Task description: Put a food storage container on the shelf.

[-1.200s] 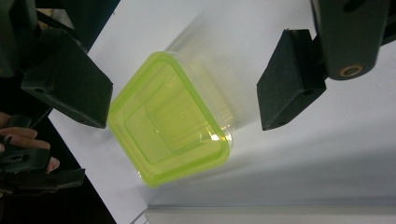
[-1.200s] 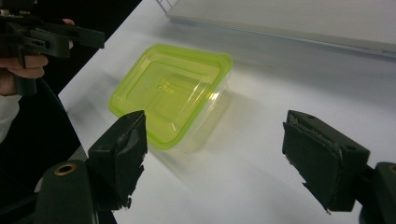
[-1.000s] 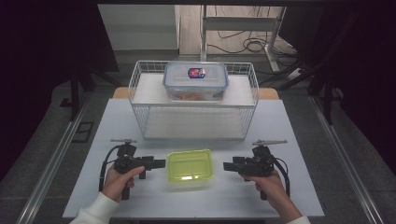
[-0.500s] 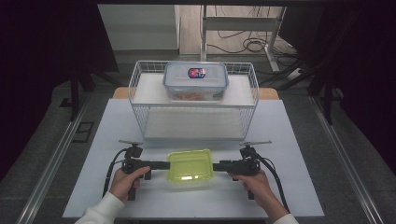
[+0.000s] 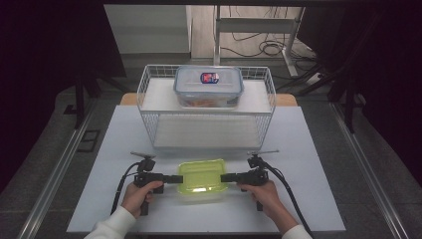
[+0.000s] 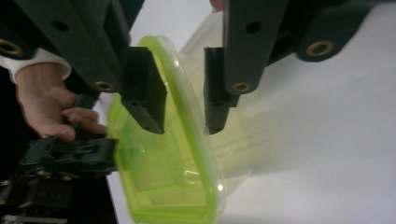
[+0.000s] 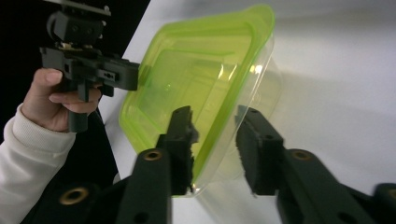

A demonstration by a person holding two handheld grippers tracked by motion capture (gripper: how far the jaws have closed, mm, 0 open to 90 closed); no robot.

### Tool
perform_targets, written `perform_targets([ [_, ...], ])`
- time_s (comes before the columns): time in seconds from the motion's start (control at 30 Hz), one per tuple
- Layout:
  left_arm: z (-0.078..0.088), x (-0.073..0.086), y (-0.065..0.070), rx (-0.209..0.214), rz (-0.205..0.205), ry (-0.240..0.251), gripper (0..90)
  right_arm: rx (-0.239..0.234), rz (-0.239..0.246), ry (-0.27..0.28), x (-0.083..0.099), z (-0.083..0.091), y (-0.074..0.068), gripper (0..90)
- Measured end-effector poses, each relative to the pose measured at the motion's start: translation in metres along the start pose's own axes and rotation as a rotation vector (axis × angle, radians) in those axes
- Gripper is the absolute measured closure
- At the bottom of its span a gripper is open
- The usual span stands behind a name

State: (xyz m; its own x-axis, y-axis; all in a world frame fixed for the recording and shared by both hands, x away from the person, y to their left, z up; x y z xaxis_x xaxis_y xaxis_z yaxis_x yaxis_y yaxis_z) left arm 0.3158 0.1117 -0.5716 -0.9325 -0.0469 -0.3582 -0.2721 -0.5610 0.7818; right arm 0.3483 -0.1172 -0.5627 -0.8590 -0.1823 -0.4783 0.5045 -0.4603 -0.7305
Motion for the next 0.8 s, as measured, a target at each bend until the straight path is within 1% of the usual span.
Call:
perform_targets([
  [0.03,0.000,0.000,-0.001,-0.001,-0.002,0.000,72.7,0.013,0.001,-0.004,0.001,-0.001,0.002,69.3],
  [0.07,0.000,0.001,-0.001,0.006,0.003,-0.004,73.4,0.006,-0.017,-0.008,0.001,-0.001,0.002,70.6],
  [0.13,0.003,0.001,0.001,0.020,-0.003,0.000,75.7,-0.006,-0.023,-0.003,0.000,0.002,0.001,74.5],
  [0.17,0.005,0.000,0.003,0.024,-0.011,0.010,77.3,-0.011,-0.022,-0.002,0.000,0.003,0.000,76.2],
  [0.2,0.007,0.000,0.004,0.029,-0.012,0.021,79.7,-0.024,-0.023,0.005,-0.001,0.005,-0.001,78.8],
  [0.23,0.008,0.000,0.005,0.034,-0.021,0.022,81.1,-0.034,-0.025,0.012,-0.002,0.007,-0.003,80.7],
  [0.3,0.010,0.002,0.007,0.034,-0.041,0.021,81.3,-0.036,-0.022,0.014,-0.002,0.008,-0.004,81.2],
  [0.37,0.011,0.002,0.009,0.038,-0.045,0.028,81.3,-0.037,-0.023,0.013,-0.002,0.009,-0.005,81.4],
  [0.4,0.012,0.002,0.010,0.043,-0.049,0.026,81.3,-0.040,-0.023,0.013,-0.002,0.009,-0.005,81.4],
  [0.43,0.013,0.001,0.012,0.051,-0.047,0.037,81.4,-0.046,-0.023,0.016,-0.002,0.010,-0.007,81.5],
  [0.5,0.016,0.001,0.016,0.064,-0.053,0.041,81.3,-0.054,-0.022,0.022,-0.003,0.012,-0.010,81.5],
  [0.6,0.018,0.002,0.019,0.067,-0.057,0.045,81.3,-0.061,-0.015,0.028,-0.004,0.015,-0.014,81.5],
  [0.7,0.021,0.002,0.024,0.075,-0.064,0.052,81.3,-0.066,-0.005,0.033,-0.005,0.019,-0.019,81.4],
  [0.8,0.026,0.000,0.031,0.075,-0.083,0.064,81.3,-0.064,0.025,0.045,-0.007,0.023,-0.026,81.5],
])
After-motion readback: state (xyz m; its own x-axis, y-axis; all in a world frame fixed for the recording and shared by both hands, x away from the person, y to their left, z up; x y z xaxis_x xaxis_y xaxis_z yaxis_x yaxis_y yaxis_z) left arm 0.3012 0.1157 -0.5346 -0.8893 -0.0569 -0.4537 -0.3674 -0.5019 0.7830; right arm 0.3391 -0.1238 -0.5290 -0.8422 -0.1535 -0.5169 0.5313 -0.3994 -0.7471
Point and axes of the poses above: each handheld gripper's, and its own axes: z roughly backward along the jaws, x roughly out of its underside, y roughly to its right, the point moved 8 cm from there along -z, roughly forward along the jaws, and after that the axes turned 2 degrees about -x, right-handed, at the moved point
